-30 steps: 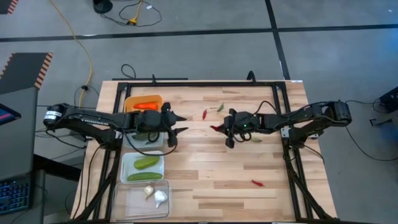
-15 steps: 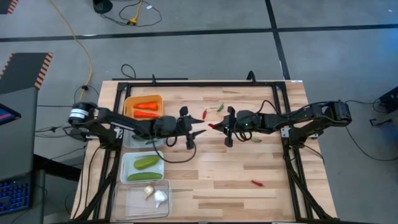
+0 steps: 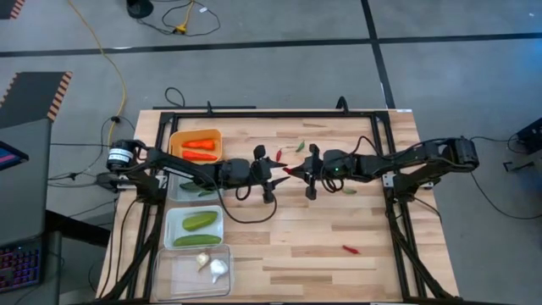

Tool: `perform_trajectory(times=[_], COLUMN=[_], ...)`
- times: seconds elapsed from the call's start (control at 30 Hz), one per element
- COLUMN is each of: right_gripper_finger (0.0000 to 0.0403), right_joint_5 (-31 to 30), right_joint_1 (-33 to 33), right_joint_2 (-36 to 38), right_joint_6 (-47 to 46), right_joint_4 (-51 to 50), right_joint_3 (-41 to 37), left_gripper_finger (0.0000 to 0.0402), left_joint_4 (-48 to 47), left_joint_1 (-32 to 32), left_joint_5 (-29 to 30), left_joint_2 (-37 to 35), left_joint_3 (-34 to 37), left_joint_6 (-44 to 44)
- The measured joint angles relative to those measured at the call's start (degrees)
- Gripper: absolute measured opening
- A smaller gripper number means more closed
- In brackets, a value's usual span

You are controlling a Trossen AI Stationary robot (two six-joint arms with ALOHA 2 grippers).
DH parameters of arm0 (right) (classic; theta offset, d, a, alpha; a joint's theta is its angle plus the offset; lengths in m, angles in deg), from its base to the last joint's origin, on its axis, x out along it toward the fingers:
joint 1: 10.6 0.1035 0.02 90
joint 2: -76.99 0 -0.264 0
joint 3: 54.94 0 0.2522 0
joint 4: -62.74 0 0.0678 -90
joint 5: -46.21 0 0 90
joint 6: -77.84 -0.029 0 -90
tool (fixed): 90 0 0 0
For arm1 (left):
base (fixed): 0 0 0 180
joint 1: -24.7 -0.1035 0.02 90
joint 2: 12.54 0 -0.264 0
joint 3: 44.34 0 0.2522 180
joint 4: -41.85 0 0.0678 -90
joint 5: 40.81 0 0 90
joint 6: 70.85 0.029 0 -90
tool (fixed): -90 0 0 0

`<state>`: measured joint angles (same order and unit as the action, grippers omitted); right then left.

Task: Sort produce into baskets
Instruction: Put the middle right red chili pepper into the gray bin

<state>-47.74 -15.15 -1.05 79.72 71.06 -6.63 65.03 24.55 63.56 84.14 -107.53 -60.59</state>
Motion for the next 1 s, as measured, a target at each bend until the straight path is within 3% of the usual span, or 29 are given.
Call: perform_trajectory(times=[0.2,0.7,1.0], right_gripper_finger=[0.0054,0.0054,0.0092], right_joint_5=[0.0,-0.1,-0.2], right_joint_1=[0.0,0.0,0.0], right_joint_2=[0.0,0.0,0.0], right_joint_6=[1.7,1.7,1.6], right_joint_4=[1.0,0.9,0.9], right_joint_3=[0.0,0.0,0.0], left_gripper_finger=[0.015,0.0023,0.002], left_joint_4=[-2.6,-3.0,-3.0], left_joint_1=[-1.2,-1.8,-1.9], left_joint_5=[0.0,-0.7,-1.5], left_joint_2=[0.0,0.0,0.0], left_joint_3=[0.0,0.0,0.0], left_joint_6=[-2.2,-2.8,-2.7])
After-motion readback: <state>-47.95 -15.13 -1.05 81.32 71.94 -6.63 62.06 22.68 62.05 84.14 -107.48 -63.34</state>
